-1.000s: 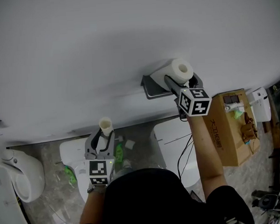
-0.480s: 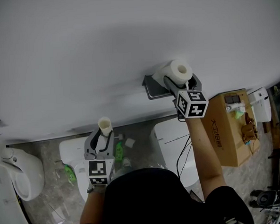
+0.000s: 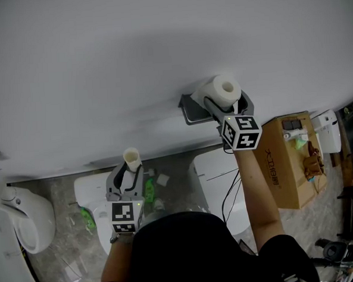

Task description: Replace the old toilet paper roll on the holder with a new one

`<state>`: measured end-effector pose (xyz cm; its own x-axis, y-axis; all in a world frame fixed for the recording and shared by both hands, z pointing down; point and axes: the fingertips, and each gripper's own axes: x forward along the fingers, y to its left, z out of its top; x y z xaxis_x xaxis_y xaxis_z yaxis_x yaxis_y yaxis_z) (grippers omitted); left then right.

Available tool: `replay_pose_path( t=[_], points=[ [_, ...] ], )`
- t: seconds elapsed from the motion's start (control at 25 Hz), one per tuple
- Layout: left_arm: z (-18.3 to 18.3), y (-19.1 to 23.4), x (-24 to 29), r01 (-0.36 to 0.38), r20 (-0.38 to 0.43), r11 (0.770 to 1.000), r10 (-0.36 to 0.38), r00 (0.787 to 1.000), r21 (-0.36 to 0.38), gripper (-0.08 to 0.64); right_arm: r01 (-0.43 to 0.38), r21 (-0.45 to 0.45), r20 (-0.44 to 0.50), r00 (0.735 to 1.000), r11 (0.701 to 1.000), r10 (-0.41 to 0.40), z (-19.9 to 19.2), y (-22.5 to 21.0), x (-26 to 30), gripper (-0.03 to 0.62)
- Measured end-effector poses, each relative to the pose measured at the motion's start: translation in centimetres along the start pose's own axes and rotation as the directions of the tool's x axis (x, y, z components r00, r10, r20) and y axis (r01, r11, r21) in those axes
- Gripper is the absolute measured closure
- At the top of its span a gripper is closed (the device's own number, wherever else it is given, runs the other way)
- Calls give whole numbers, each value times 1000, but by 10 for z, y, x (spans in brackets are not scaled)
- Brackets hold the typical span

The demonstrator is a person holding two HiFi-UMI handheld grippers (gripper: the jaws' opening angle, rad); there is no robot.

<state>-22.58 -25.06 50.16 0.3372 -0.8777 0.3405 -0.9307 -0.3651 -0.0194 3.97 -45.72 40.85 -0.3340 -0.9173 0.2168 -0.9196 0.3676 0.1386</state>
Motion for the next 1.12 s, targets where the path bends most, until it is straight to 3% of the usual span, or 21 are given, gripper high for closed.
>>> replay_pose_path(
  t=[0.48,0.8,0.96,1.12],
  points=[
    [10,-16,-8,18,13,1000,-18,1000,-5,387,18,34,105,994,999,-21,27,-12,-47,95],
    [24,-42,-11,42,35,998,-44,998,52,387,-29,99,161,987,995,13,27,-18,-111,99],
    [28,-58,-12,54,32,996,-56,998,69,387,-42,110,173,985,993,23,18,-20,-147,217],
    [28,-76,-11,71,18,994,-73,997,80,387,-56,106,164,986,993,38,5,-19,-178,386]
  ],
)
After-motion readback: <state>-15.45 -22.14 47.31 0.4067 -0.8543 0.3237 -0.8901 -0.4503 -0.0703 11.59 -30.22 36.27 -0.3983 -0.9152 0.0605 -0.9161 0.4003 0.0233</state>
